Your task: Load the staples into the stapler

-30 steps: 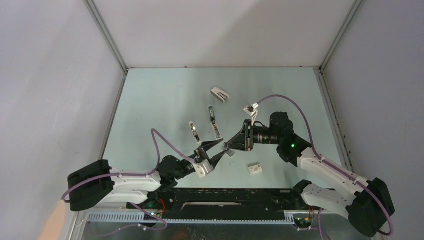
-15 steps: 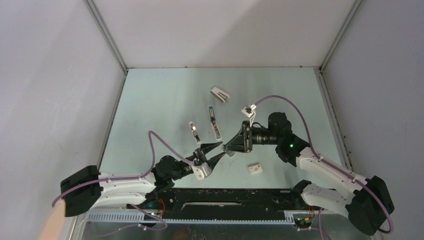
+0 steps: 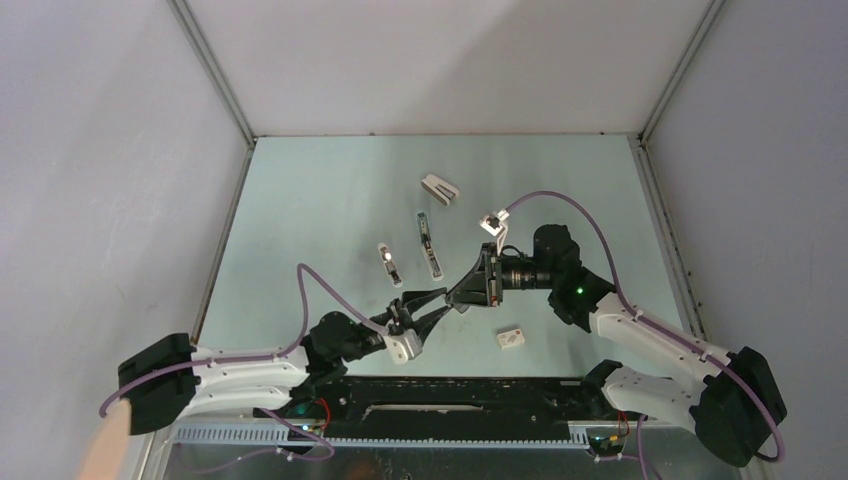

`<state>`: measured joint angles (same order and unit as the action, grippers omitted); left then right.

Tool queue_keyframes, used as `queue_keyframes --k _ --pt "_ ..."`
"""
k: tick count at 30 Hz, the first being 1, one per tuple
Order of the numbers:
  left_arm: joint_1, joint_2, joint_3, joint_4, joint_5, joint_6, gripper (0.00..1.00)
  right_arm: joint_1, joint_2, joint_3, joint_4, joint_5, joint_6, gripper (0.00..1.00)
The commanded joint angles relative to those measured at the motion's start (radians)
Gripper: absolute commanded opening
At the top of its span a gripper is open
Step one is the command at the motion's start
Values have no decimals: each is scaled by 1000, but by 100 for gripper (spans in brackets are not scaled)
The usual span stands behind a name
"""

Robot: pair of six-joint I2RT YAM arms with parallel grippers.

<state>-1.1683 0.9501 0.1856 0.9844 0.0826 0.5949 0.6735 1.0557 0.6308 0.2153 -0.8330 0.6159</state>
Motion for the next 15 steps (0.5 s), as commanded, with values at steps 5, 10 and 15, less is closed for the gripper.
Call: queue_keyframes --k 5,10,15 --pt "-17 -40 35 13 -3 31 34 9 16 1 56 -15 -13 12" --pt "-26 -53 45 -32 -15 27 29 8 19 1 53 -11 -15 13" --pt "-36 -79 51 -95 -67 -20 29 2 1 1 40 9 -15 28"
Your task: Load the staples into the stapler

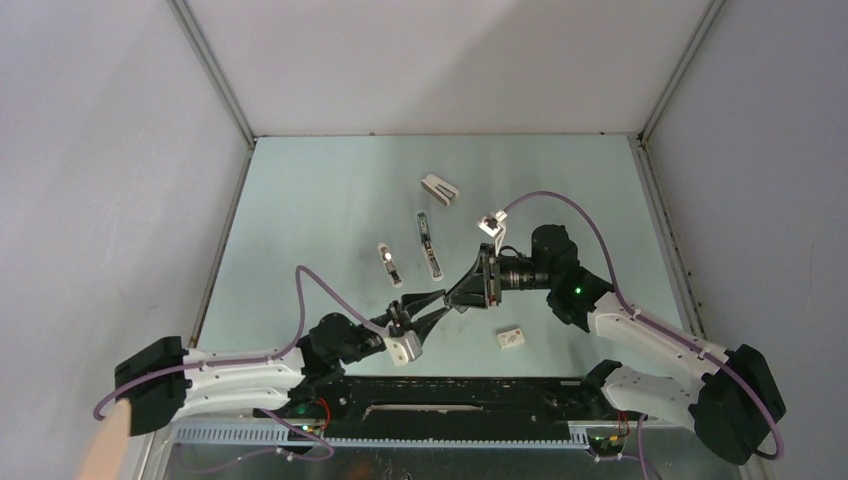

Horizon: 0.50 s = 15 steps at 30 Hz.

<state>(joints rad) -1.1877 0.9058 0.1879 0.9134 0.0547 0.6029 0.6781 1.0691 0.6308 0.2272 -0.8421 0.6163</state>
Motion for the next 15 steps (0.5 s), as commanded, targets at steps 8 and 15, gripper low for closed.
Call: queue_keyframes --k 8,15 --pt "-16 -139 146 -476 -254 -278 30 -77 -103 1 -111 135 -83 64" --pt "-16 -25 372 -1026 -406 -589 32 -133 -207 1 -304 408 -206 77"
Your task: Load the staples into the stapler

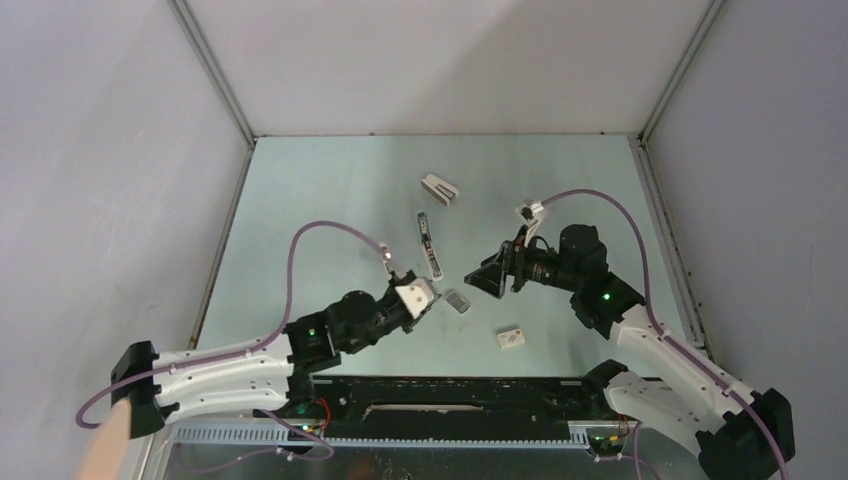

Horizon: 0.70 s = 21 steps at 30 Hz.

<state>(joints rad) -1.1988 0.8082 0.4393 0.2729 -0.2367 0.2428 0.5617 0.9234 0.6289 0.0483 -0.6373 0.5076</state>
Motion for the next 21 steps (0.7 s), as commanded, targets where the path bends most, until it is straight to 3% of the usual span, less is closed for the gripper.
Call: queue_keyframes --k 1,4,8,21 --pt "-3 106 151 -435 -122 -281 32 -18 -73 2 -142 255 -110 78" --pt "23 224 240 -581 -89 -362 34 -18 -94 2 -192 403 -125 78" --pt "91 367 332 -703 -18 -408 35 -16 -103 -22 -194 490 -110 78" --pt "254 808 502 -817 211 -340 35 -16 -179 -92 -181 590 -89 78"
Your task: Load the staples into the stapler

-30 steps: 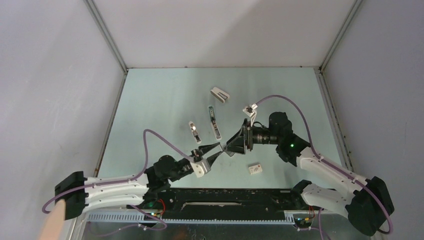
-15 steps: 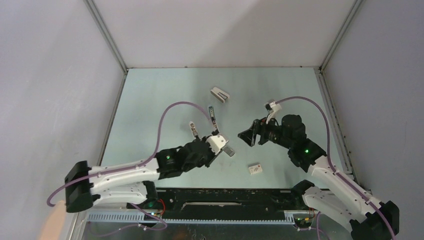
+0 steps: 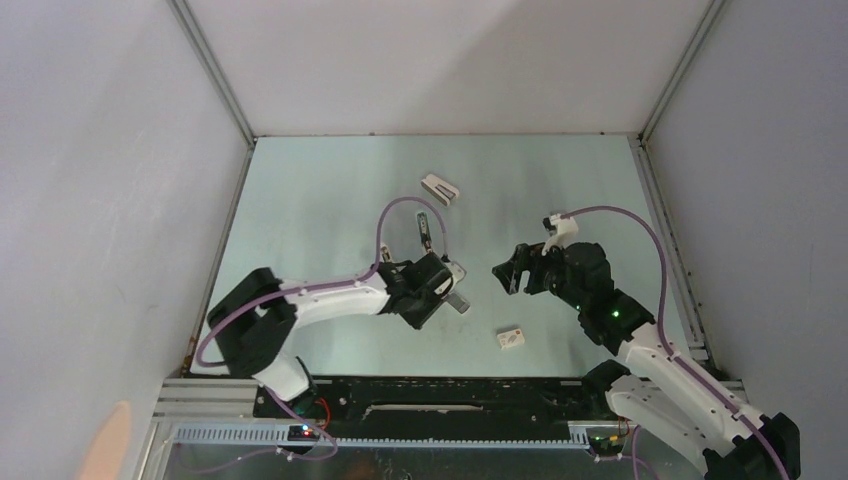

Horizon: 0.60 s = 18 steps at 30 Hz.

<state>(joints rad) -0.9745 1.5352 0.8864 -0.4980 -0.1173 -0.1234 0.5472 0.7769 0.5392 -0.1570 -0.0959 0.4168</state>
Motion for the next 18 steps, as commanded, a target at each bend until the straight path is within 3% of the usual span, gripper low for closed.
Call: queue_keyframes --k 1,5,9,13,18 --pt "35 105 66 -51 105 34 35 -2 -35 -3 24 50 2 78" --pt "46 176 111 -92 104 53 37 -1 -35 -4 24 45 4 78" --pt "49 202 130 -110 110 56 47 0 -37 -5 23 43 4 78" --pt "51 186 127 -113 95 26 57 0 -40 -5 21 45 4 78" --pt "50 117 118 -108 39 -79 61 0 -37 -5 22 45 4 78"
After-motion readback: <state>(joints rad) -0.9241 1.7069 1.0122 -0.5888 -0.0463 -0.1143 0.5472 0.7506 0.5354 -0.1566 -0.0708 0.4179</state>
